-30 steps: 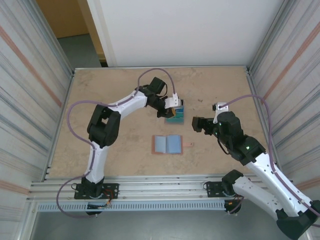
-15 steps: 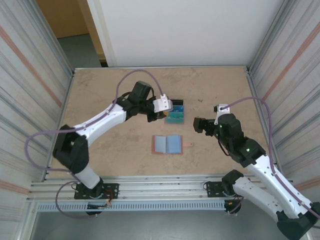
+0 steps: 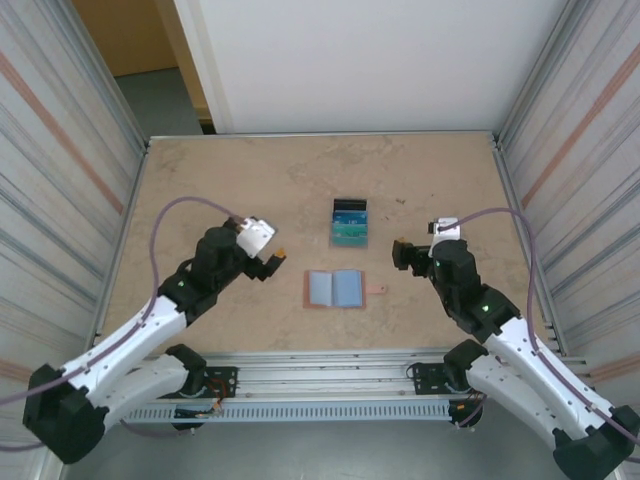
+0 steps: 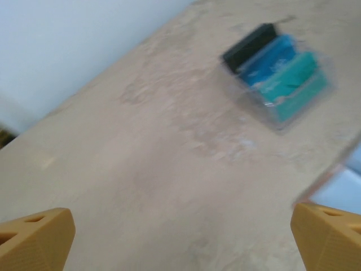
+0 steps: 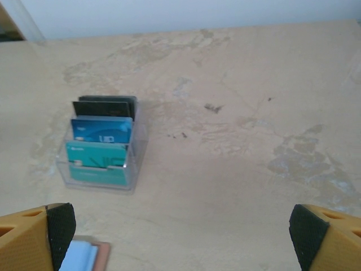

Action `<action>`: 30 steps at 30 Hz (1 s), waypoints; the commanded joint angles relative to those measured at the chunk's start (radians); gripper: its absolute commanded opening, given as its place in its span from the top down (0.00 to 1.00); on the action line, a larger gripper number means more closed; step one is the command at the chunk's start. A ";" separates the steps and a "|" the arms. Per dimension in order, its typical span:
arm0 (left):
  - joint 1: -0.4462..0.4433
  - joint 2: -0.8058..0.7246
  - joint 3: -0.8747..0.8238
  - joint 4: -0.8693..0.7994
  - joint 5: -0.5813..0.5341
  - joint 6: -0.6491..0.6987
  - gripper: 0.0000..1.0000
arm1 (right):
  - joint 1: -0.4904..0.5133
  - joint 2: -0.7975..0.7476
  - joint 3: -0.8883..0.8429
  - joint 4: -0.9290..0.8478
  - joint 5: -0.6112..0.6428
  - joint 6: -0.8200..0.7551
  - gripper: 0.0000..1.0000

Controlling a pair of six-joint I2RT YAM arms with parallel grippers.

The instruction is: Take the credit cards out of the card holder

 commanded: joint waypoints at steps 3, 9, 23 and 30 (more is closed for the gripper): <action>0.099 -0.100 -0.085 0.062 -0.192 -0.149 0.01 | -0.037 0.052 -0.018 0.110 0.037 -0.072 0.01; 0.148 -0.096 -0.198 0.230 -0.312 -0.136 0.01 | -0.093 0.057 -0.101 0.292 0.059 -0.167 0.01; 0.361 0.098 -0.312 0.588 -0.212 -0.153 0.01 | -0.350 0.185 -0.278 0.670 -0.138 -0.189 0.01; 0.362 0.218 -0.360 0.785 -0.188 -0.130 0.01 | -0.445 0.283 -0.306 0.808 -0.226 -0.182 0.01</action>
